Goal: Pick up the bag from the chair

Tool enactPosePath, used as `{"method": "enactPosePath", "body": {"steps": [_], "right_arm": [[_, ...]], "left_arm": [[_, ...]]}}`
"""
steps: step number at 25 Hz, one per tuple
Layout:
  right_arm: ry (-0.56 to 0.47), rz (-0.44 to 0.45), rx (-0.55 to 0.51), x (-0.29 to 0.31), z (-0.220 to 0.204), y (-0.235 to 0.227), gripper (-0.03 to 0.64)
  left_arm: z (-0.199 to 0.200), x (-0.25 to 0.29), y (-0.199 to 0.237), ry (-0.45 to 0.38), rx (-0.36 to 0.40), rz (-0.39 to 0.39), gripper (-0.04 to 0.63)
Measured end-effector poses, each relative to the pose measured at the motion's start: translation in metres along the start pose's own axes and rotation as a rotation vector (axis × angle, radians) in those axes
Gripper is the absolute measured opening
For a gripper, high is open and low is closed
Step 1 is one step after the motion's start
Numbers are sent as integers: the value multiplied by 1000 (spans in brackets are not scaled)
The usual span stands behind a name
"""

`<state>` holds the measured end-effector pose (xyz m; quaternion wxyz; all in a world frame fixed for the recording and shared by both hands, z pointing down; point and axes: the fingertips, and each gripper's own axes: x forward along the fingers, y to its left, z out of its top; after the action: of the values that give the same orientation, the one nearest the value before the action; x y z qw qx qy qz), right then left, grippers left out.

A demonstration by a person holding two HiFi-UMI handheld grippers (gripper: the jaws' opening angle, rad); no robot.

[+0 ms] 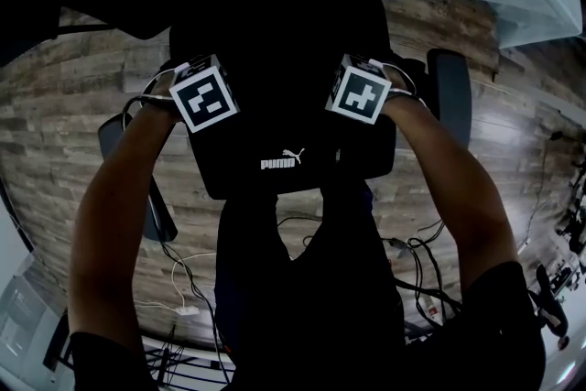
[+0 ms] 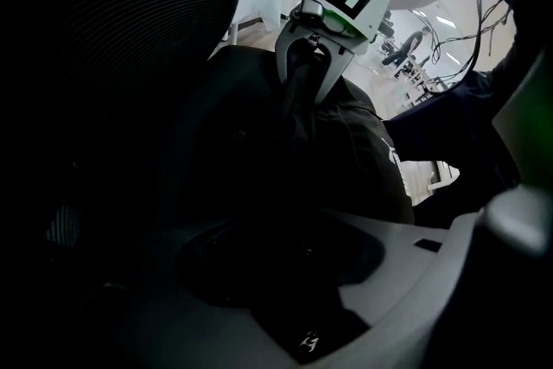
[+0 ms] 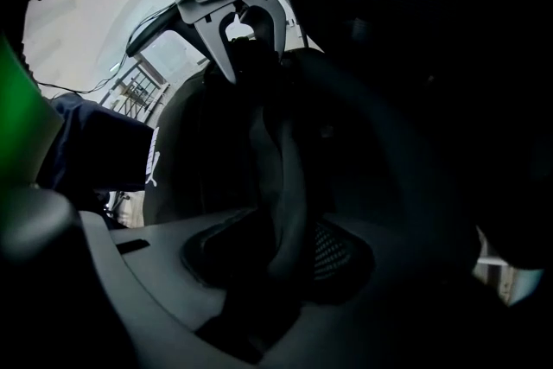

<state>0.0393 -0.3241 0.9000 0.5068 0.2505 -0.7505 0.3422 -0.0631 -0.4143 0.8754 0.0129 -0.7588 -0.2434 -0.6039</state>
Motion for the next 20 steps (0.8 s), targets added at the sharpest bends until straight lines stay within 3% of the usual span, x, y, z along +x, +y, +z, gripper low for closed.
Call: {"method": "enactPosePath", "body": {"steps": [3,7,14,20], "right_arm": [[-7,-11,-23,-11,2,9,110],[1,-19,-23,-28,6,25,78],[-25,-25,40,-57,10,46,69],[-48,-48,69,-93,14,62,69]], "left_arm": [[3,-10,-1,-3,13,65,159],[-2,-27,-14,34,40,104,80],[0,-56,-41,35,73,149,58],[11,-89,-61,-12,55,196,52]]}}
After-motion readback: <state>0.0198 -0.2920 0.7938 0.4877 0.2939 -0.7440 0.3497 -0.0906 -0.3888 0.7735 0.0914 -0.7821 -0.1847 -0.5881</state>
